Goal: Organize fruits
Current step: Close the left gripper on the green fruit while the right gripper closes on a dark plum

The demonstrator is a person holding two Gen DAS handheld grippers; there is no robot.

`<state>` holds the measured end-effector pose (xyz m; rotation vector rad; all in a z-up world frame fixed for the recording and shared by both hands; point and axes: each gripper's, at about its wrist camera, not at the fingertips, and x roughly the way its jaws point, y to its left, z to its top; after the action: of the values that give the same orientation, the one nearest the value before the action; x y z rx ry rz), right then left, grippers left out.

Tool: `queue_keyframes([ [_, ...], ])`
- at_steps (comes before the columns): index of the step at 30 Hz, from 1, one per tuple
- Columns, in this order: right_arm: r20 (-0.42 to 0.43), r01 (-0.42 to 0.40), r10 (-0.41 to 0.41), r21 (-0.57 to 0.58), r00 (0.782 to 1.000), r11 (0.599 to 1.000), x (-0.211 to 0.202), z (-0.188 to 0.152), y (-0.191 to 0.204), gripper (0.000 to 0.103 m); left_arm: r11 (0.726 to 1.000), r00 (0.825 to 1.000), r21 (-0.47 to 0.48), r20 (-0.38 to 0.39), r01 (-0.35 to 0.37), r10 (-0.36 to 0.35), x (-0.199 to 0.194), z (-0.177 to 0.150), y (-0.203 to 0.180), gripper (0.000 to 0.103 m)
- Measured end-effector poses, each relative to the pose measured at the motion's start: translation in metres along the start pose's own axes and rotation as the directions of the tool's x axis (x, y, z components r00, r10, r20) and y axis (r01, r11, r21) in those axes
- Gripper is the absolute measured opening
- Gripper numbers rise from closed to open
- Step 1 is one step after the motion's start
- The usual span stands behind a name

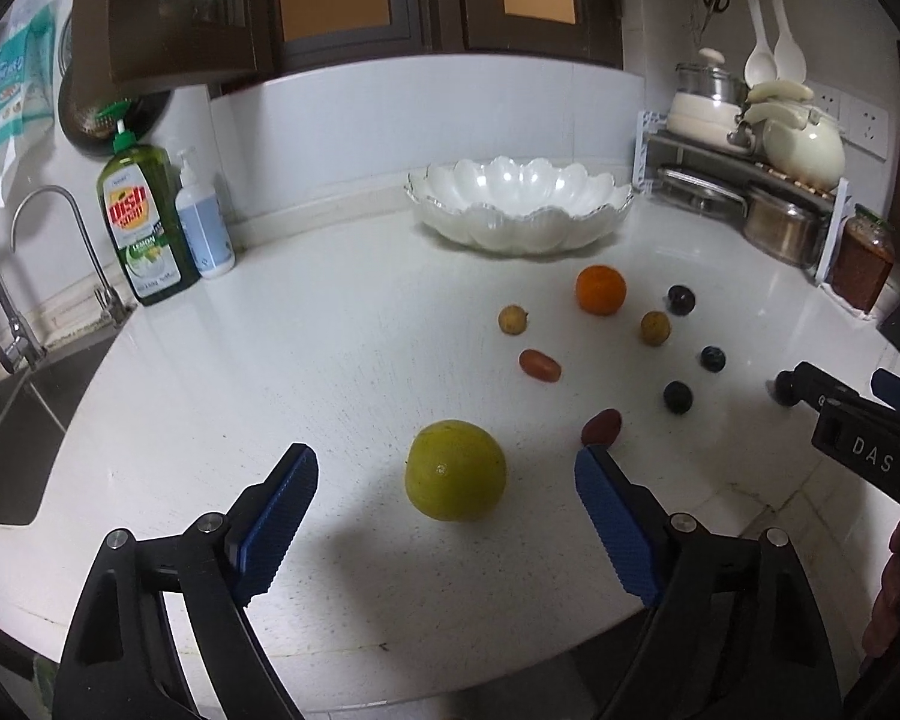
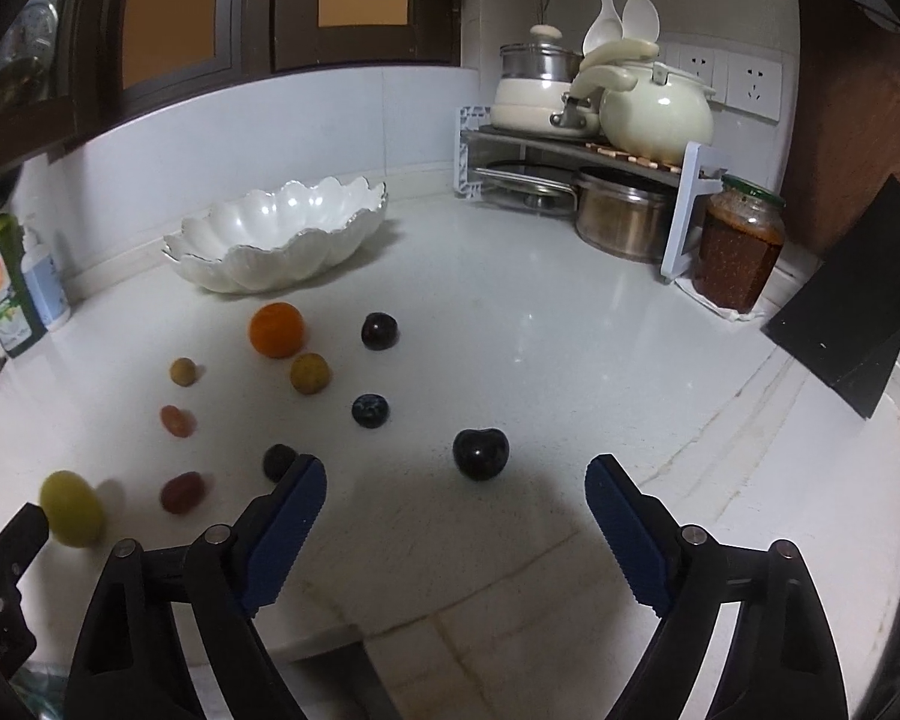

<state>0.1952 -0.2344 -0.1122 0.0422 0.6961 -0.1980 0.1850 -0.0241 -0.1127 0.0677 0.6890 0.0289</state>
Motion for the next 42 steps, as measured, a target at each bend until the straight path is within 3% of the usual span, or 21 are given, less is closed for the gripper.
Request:
queue_keyframes([
  [9,-0.038,0.031,-0.03,0.015,0.999,0.999,0.034,-0.001,-0.004,0.08,1.0,0.999,-0.002,-0.045,0.002,-0.002,0.03,-0.001,-0.005,0.079],
  [20,-0.071,0.044,-0.042,0.026,0.997,0.999,0.054,0.0,-0.005,0.062,1.0,0.997,-0.014,-0.081,0.014,-0.015,0.046,-0.005,-0.004,0.07],
  [25,-0.085,0.04,-0.04,0.009,0.996,0.999,0.06,0.0,-0.002,0.048,1.0,0.996,-0.018,-0.09,0.021,-0.023,0.049,-0.004,-0.002,0.057],
  [29,-0.087,0.051,-0.05,0.004,0.995,0.999,0.062,0.001,-0.001,0.042,0.999,0.994,-0.03,-0.1,0.033,-0.035,0.05,-0.004,0.0,0.047],
  [35,-0.088,0.075,-0.074,0.014,0.993,0.997,0.061,0.002,-0.003,0.03,0.999,0.994,-0.035,-0.102,0.036,-0.039,0.051,-0.004,0.001,0.046],
  [42,-0.086,0.069,-0.067,0.024,0.994,0.997,0.061,0.001,-0.005,0.03,0.999,0.994,-0.031,-0.1,0.034,-0.037,0.052,-0.004,0.0,0.046],
])
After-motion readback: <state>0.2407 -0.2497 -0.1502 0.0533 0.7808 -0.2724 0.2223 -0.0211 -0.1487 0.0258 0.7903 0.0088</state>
